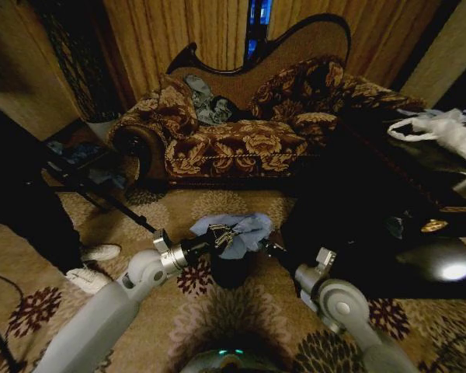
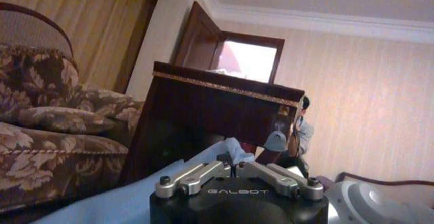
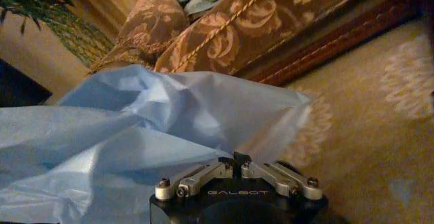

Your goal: Place a garbage bag over the trash bin.

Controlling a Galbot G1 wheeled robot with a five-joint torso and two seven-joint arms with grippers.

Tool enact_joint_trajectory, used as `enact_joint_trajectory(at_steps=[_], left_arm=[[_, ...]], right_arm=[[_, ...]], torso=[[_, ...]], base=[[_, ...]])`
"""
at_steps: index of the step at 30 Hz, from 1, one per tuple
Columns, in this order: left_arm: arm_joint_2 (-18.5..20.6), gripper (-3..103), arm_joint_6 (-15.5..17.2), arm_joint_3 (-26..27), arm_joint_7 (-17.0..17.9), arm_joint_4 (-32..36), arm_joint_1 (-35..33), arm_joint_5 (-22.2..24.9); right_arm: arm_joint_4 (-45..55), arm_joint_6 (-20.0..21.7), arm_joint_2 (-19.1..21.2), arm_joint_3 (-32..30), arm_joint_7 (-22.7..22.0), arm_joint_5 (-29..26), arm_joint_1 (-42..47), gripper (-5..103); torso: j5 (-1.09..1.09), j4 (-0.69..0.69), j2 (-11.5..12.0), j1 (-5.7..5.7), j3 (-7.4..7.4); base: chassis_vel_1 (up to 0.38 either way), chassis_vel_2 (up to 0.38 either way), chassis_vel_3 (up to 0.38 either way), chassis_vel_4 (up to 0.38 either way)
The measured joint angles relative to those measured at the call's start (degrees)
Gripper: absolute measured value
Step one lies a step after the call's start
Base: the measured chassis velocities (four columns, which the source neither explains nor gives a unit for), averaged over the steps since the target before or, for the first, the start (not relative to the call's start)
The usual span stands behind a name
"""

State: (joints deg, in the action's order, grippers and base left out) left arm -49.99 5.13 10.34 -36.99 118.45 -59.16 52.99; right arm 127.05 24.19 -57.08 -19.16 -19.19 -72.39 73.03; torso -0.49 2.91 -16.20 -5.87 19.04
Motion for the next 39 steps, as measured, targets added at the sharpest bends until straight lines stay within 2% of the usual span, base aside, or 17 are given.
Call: enact_joint_trajectory(at_steps=[17, 25, 28, 39], left_arm=[[-0.82, 0, -1.14, 2.46, 0.49, -0.93, -2.47, 1.99], [-0.86, 0, -2.11, 3.29, -0.42, -0.94, -4.18, 2.16], [-0.92, 0, -2.51, 4.00, -0.62, -0.62, -4.74, 2.61], [-1.91, 0, -3.01, 6.12, -0.46, 0.05, -5.94, 3.78]], right_arm=[[-1.80, -3.00, 1.45, -4.33, 6.91, 15.32, 4.75, 0], [-2.96, -3.98, 1.78, -5.04, 7.61, 19.83, 5.42, 0], [-4.39, -4.83, 2.37, -5.67, 8.84, 25.13, 5.97, 0], [-7.19, -6.50, 2.21, -6.91, 10.06, 35.59, 7.65, 0]], torso=[[0.00, 0.00, 0.00, 0.00, 0.00], [-0.01, 0.00, 0.00, 0.00, 0.00], [0.00, 0.00, 0.00, 0.00, 0.00], [0.00, 0.00, 0.00, 0.00, 0.00]], base=[[0.000, 0.000, 0.000, 0.000], [0.000, 0.000, 0.000, 0.000], [0.000, 0.000, 0.000, 0.000], [0.000, 0.000, 0.000, 0.000]])
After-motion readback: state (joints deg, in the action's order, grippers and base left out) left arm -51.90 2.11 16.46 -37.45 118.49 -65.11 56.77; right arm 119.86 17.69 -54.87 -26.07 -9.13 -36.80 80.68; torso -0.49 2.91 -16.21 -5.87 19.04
